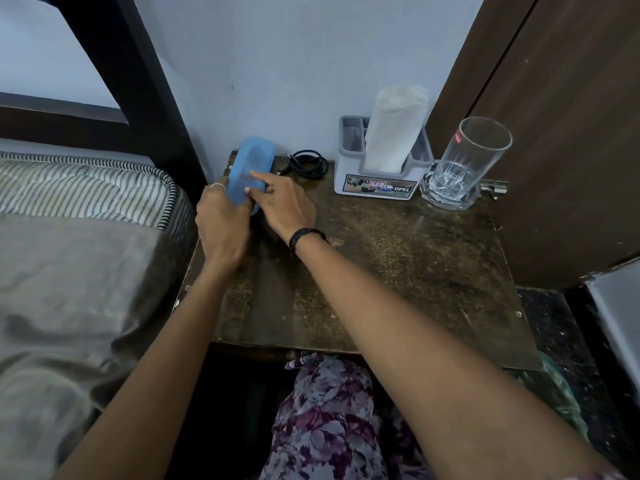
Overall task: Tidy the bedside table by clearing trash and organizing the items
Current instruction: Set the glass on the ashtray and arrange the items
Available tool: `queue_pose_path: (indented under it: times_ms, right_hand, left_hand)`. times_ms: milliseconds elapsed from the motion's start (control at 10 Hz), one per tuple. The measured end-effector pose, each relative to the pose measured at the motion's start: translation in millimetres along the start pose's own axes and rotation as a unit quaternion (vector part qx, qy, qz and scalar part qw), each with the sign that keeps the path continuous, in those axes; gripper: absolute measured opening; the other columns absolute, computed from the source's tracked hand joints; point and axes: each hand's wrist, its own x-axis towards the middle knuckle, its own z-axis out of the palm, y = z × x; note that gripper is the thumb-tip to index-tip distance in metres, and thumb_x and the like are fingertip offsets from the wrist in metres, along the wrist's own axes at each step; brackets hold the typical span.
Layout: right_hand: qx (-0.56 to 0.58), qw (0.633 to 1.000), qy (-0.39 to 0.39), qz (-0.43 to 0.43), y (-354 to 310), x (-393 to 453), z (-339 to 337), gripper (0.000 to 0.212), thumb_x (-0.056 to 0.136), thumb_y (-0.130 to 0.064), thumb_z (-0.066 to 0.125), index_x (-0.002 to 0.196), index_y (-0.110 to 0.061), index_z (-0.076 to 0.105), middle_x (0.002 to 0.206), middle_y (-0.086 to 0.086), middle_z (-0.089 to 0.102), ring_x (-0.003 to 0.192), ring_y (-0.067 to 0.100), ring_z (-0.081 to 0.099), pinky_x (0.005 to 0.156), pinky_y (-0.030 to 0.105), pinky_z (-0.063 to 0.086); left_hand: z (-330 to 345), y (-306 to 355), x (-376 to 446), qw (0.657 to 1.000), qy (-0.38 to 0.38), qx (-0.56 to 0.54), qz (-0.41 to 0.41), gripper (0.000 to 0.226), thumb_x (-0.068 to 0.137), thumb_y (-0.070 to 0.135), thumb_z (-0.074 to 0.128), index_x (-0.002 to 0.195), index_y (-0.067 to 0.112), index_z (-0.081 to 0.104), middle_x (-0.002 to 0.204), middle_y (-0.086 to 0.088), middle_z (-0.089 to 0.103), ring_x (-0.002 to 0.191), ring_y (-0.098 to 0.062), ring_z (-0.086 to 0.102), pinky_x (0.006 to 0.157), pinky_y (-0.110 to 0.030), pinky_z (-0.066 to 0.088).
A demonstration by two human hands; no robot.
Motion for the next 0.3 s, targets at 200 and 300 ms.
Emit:
queue_pose_path:
  times_ms: [200,300]
  right_hand:
    - [0.003,0.999,-0.033,-0.001,5,-8,-4,0.039,0.096,-0.034,0.047,0.135,-0.030,0.049,0.130,0.006,0.061,0.119,0.031,0.054,0.095,0.044,0.045]
    - [0.023,0.999,-0.007,-0.028,16,-35,-23,0.038,0.096,-0.021,0.047,0.134,-0.022,0.051,0.118,0.011,0.066,0.109,0.028,0.060,0.083,0.032,0.047]
  left_hand:
    - [-1,0,-9,0.998,-0.034,0.030,0.032,0.045,0.092,0.026,0.052,0.129,0.002,0.044,0.132,-0.019,0.049,0.117,-0.035,0.050,0.087,-0.041,0.044]
    - [-3,0,-41,0.995,-0.029,0.053,0.077,0.056,0.092,0.021,0.052,0.140,0.003,0.030,0.147,-0.021,0.032,0.136,-0.034,0.031,0.110,-0.044,0.032]
